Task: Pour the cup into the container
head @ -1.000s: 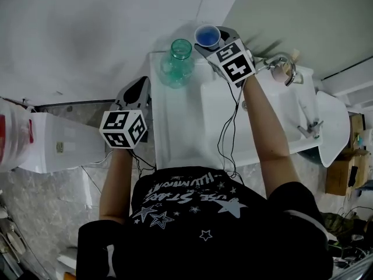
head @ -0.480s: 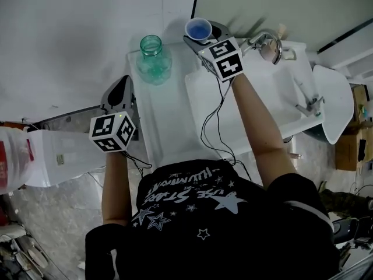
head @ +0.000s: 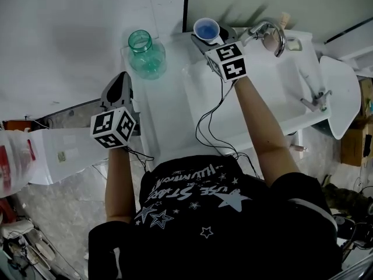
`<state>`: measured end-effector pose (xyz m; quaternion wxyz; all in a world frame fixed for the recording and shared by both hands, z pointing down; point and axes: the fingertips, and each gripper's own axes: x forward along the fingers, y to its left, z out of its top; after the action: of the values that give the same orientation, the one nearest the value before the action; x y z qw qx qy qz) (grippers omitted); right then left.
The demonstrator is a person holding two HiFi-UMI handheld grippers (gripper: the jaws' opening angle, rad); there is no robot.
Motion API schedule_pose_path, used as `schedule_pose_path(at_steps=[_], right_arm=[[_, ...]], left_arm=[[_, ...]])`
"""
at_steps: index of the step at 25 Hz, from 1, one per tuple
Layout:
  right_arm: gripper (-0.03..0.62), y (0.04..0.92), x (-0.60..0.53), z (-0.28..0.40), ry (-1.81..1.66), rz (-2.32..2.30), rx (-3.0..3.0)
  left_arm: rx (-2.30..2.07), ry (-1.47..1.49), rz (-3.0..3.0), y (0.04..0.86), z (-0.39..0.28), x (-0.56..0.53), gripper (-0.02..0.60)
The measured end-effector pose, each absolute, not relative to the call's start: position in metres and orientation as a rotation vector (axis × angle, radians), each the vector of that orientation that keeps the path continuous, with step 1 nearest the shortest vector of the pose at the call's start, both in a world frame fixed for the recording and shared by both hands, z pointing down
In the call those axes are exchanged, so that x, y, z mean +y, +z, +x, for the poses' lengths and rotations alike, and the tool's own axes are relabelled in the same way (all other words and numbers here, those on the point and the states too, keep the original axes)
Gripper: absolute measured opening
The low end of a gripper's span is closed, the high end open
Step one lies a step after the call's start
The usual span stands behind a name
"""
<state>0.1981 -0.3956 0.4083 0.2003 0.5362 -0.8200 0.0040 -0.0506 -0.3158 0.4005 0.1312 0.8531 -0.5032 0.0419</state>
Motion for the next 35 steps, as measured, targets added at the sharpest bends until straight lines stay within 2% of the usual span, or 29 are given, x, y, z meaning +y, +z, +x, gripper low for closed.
schedule_pose_path(at_steps=[14,35], right_arm=[[0.298,0.487,-0.394,0.222,0.17,1.518,-2.304],[0.304,0.544,-0.411,0.228,0.279,1.556,-2.271]], left_arm=[[-1.485,0.216,2.41,0.43,-0.042,-0.316,0.011],[-1.434,0.323,2.388,0.456,-0.033,-0.319,0.009]])
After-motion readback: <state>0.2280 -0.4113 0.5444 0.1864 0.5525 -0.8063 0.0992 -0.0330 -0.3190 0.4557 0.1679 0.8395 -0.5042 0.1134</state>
